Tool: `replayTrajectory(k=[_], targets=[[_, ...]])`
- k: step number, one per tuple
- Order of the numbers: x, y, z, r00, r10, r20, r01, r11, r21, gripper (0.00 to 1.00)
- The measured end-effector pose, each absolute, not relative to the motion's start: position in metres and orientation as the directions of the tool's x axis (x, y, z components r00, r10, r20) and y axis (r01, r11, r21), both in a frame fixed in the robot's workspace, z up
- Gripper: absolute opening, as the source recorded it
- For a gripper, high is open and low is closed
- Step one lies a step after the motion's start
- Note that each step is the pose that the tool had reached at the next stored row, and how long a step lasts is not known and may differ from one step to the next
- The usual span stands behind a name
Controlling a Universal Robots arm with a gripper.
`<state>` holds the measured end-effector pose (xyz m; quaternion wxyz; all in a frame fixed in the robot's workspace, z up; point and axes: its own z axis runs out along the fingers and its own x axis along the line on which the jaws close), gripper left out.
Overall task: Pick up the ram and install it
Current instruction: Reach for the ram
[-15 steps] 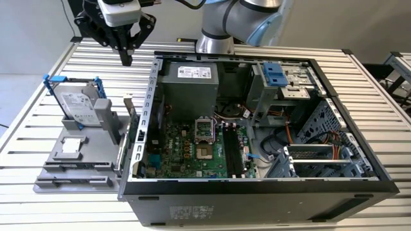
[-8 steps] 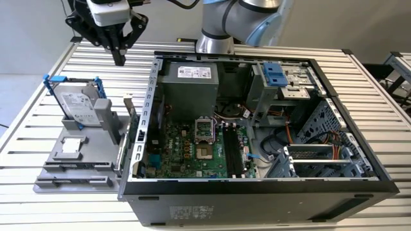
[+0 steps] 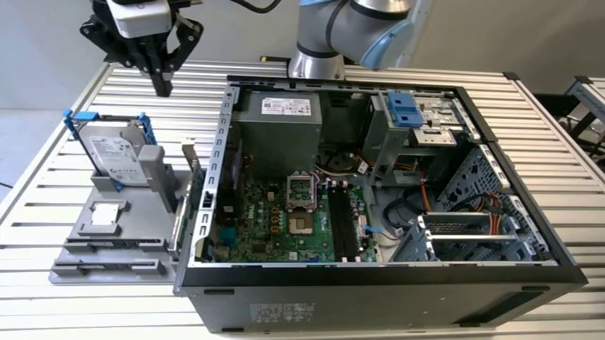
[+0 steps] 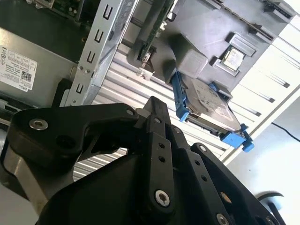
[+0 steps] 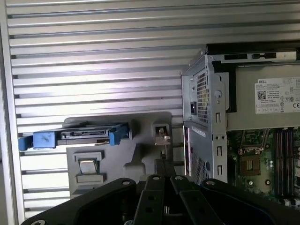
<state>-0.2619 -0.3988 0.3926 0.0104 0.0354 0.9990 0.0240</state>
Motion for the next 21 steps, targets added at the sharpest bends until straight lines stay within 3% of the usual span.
replayTrajectory(k=[21], targets=[[-0.31,-0.399,0.393,-0.997,0.071,-0.019,0.07,0.996,0.049,0.0]])
